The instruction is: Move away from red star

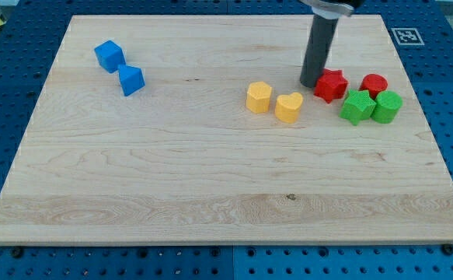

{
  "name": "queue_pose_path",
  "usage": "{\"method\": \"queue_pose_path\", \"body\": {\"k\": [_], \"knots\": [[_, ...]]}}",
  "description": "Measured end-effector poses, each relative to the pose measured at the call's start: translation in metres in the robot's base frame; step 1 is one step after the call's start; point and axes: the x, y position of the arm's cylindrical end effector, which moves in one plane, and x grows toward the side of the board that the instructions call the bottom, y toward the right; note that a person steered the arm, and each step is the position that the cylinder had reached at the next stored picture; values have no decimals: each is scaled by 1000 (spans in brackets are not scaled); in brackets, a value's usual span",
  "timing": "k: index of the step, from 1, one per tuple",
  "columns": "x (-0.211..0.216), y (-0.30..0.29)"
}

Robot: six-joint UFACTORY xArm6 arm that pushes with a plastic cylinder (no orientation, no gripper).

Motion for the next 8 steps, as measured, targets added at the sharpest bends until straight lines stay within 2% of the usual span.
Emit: {"method": "queue_pose_path", "body": {"k": [2, 6, 7, 8], "knots": [[10, 21], [7, 16], [-27, -35], [-41, -98]]}}
